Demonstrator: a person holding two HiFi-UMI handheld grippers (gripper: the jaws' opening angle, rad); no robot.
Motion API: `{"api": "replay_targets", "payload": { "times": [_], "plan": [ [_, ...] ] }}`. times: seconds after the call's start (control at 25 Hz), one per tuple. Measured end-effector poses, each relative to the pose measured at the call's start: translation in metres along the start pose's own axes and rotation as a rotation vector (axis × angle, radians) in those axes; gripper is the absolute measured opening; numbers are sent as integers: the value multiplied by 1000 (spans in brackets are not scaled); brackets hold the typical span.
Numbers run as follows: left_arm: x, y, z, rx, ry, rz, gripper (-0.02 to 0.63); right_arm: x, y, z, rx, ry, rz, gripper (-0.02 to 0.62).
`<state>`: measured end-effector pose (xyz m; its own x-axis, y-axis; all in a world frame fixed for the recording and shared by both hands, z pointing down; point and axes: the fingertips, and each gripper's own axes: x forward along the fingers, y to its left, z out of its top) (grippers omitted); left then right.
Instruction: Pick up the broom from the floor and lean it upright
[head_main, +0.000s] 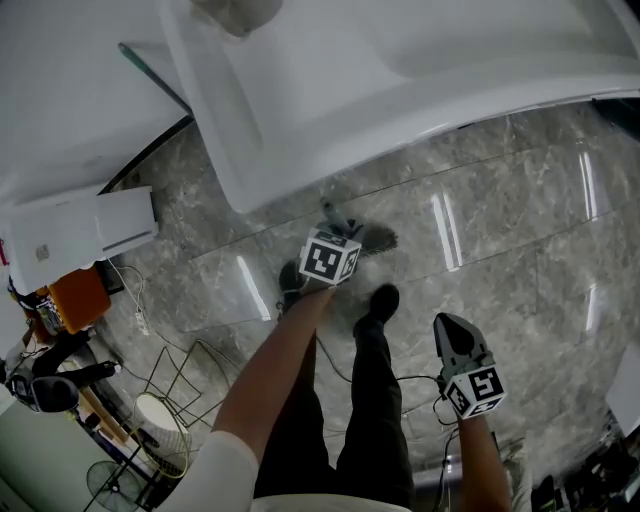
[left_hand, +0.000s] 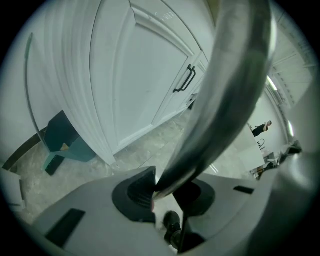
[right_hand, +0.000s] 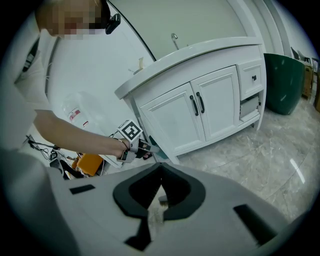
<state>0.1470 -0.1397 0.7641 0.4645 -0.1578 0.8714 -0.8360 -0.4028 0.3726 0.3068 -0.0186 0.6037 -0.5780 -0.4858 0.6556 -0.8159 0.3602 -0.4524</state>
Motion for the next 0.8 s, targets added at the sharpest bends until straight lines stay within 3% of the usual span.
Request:
{"api": "replay_targets", "payload": {
  "times": [0.2,0.36,0.52,0.68,0.8],
  "plan": [
    [6,-4,-14,-35,60,-98,72,7,5,4,0,5,3,0],
    [24,8,-20,-82,48,-109,72,13,4,0,3,15,7,0],
    [32,16,-5,-12,54,-91,72,18,1,-7,11,22,3,0],
    [45,24,5,-13,48,-106,72,18,0,-13,16,28,3,0],
    [42,31,15,28,22,-69,85,21,-2,-12,19,21,-1,0]
  ]
}}
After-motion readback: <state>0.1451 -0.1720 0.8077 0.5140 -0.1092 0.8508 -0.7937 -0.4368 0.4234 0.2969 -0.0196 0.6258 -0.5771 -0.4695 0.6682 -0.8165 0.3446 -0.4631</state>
